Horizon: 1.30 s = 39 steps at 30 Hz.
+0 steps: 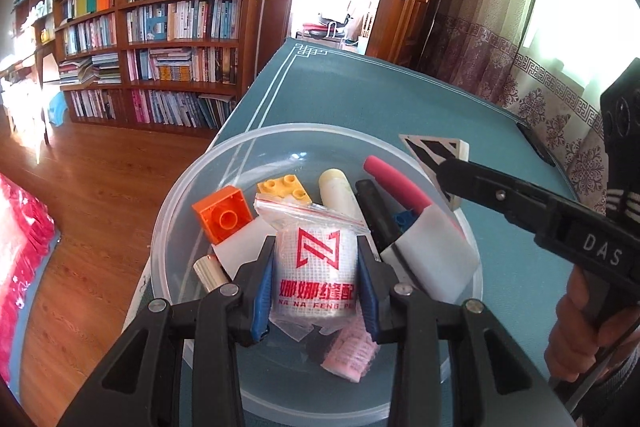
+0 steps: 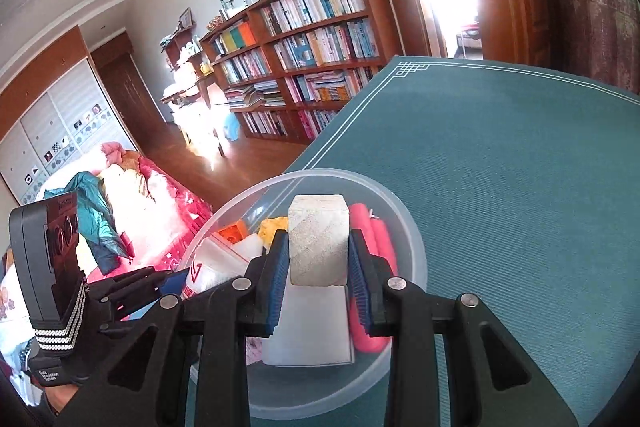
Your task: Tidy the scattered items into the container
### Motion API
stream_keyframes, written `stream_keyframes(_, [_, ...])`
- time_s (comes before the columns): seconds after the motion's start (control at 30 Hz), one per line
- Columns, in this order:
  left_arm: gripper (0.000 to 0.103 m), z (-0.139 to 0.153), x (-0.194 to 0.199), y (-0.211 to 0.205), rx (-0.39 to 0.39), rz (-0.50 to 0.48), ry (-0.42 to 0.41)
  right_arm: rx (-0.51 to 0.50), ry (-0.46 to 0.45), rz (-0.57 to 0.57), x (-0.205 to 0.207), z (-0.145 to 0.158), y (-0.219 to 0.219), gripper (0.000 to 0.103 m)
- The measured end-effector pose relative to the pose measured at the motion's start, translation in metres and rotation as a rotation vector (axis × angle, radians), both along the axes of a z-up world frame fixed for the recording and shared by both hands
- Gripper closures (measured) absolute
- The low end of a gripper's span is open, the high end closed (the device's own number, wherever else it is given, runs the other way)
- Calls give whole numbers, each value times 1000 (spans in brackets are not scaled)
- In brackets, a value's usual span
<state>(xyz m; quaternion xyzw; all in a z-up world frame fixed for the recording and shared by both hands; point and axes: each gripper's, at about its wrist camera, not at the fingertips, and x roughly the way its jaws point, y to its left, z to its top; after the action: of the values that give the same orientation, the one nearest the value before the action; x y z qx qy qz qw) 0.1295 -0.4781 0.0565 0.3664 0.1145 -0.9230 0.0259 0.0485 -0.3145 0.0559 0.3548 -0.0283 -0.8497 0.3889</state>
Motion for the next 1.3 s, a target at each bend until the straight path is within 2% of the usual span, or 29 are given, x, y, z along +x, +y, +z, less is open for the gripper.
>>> stream_keyframes(0.1, [56, -1, 5, -2, 13, -8, 6, 14, -5, 11, -2, -5, -9, 71])
stream_keyframes(0.17, [45, -1, 7, -3, 16, -12, 6, 28, 2, 10, -1, -7, -16, 70])
stream_keyframes(0.23, [24, -3, 10, -5, 26, -17, 6, 41, 9, 5, -1, -9, -20, 70])
stream_keyframes(0.27, [22, -3, 11, -5, 27, -14, 10, 46, 13, 2, -1, -10, -21, 70])
stream_keyframes(0.4, [22, -5, 16, -8, 14, -2, 8, 59, 27, -6, -1, -10, -23, 70])
stream_keyframes(0.47, [22, -5, 18, -9, 10, -1, 9, 44, 27, -9, -1, -8, -19, 66])
stream_keyframes(0.53, [22, -6, 19, -9, 7, 2, 8, 10, 27, -22, 1, -5, -12, 53])
stream_keyframes(0.7, [17, -2, 23, -2, -61, 18, 19, -16, 37, -69, 8, 1, 7, 49])
stream_keyframes(0.77, [14, 1, 25, 4, -127, 40, 31, -4, 51, -89, 14, 1, 15, 41])
stream_keyframes(0.83, [6, 4, 29, 8, -190, 61, 48, 20, 68, -110, 21, 0, 21, 34])
stream_keyframes(0.93, [0, 10, 36, 13, -249, 93, 81, 78, 102, -134, 34, -3, 25, 29])
stream_keyframes(1.1, [0, 16, 41, 16, -286, 119, 99, 141, 183, -191, 58, -2, 32, 17])
stream_keyframes(1.2, [0, 16, 45, 19, -315, 144, 99, 174, 185, -243, 67, -2, 38, 17])
stream_keyframes(1.3, [0, 20, 52, 18, -306, 173, 111, 187, 182, -288, 73, 1, 46, 17])
